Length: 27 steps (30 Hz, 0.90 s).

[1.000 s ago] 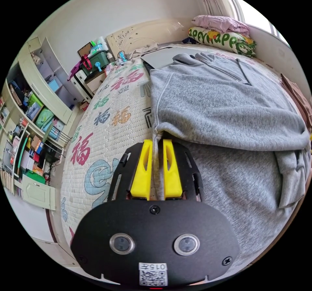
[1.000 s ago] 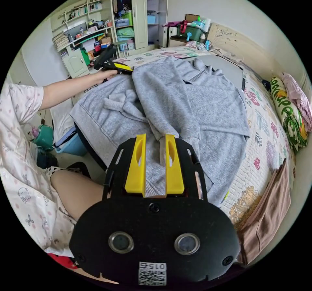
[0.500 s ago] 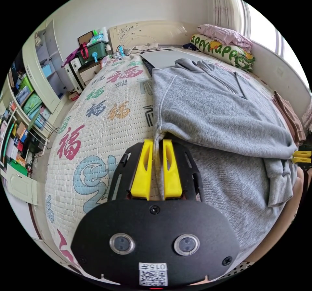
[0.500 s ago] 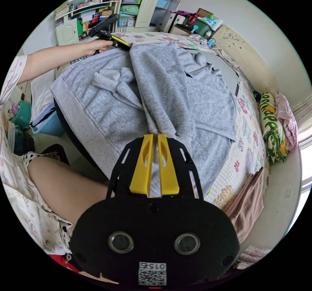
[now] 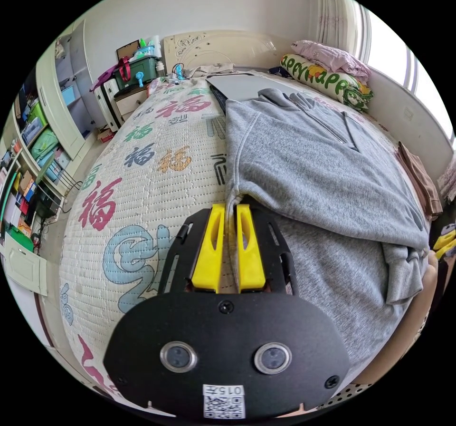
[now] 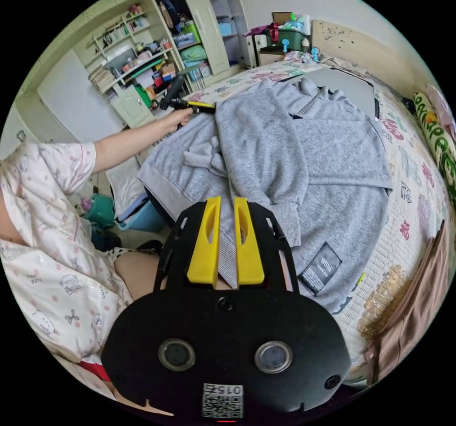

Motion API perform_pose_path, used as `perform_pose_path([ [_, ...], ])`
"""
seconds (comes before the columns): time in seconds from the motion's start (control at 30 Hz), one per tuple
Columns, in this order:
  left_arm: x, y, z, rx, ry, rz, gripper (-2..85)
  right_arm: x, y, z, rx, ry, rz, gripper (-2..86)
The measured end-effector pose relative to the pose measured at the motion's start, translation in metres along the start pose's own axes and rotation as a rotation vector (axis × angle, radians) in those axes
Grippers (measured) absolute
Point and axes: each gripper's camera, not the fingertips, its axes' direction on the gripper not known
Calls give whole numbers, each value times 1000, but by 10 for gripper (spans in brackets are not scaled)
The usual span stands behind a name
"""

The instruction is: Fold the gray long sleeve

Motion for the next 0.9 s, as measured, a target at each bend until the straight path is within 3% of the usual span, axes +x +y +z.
perform_pose_path([
  [0.23,-13,19,27,0,27,-18,13,66,-38,3,51,97,278,92],
  [0.47,-35,45,35,87,56,-74,8,61,-92,35,-39,56,235,83],
  [0.67,-103,62,72,58,359,-260,18,52,-129,33,-105,-6,173,81],
  [0.73,-124,69,64,130,450,-279,36,59,-142,23,-105,-61,156,86],
  [0.83,-131,48,54,141,392,-232,98,95,-172,-9,-2,-60,174,82],
  [0.9,-119,11,54,107,341,-132,107,126,-213,-25,82,62,173,85],
])
